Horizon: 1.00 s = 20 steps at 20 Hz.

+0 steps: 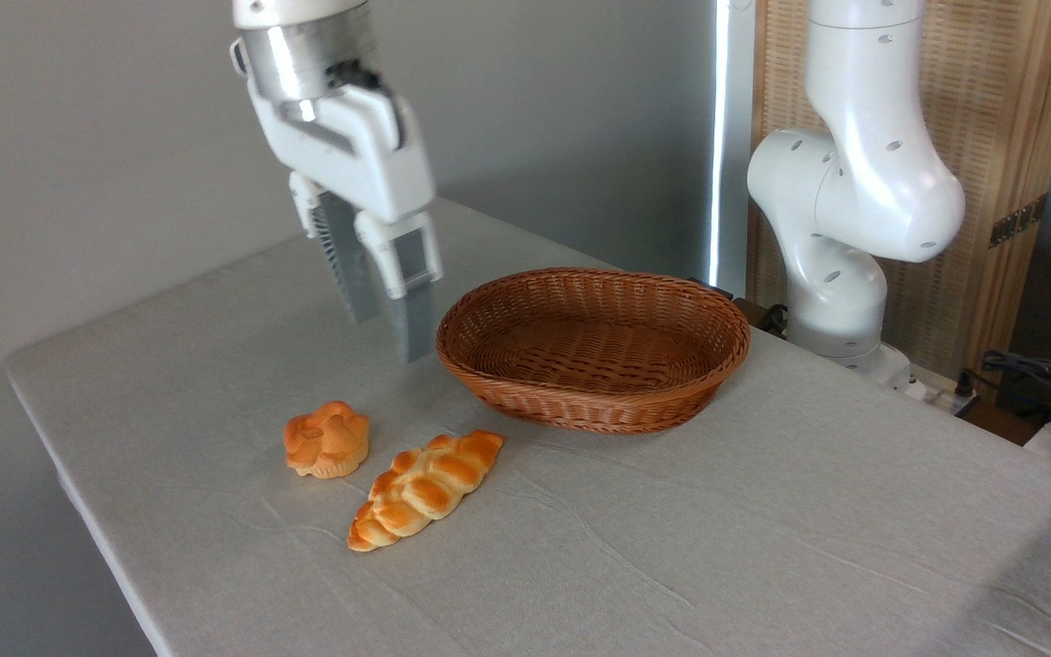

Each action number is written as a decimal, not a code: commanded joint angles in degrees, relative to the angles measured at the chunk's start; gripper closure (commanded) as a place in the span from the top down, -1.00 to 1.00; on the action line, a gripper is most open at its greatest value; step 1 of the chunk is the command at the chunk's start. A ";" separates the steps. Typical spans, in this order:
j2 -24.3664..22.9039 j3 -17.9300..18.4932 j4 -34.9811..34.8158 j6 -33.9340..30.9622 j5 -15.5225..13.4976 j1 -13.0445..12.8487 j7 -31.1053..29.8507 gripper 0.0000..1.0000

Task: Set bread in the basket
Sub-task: 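Lower the open gripper down onto the small round bread roll, then close the gripper around the small round bread roll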

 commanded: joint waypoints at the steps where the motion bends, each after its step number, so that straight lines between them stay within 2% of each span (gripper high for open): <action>1: 1.86 -3.28 -3.90 8.36 -0.32 -0.46 0.65 1.00; 4: 3.27 -5.30 -7.41 15.83 -0.41 -0.46 0.82 1.00; 7: 6.25 -8.20 -9.01 20.33 -0.41 -0.46 0.56 1.00; 14: 10.56 -11.55 -9.45 23.06 -0.24 -0.37 0.56 1.00; 20: 12.06 -11.64 -9.80 23.77 0.73 -0.37 1.09 1.00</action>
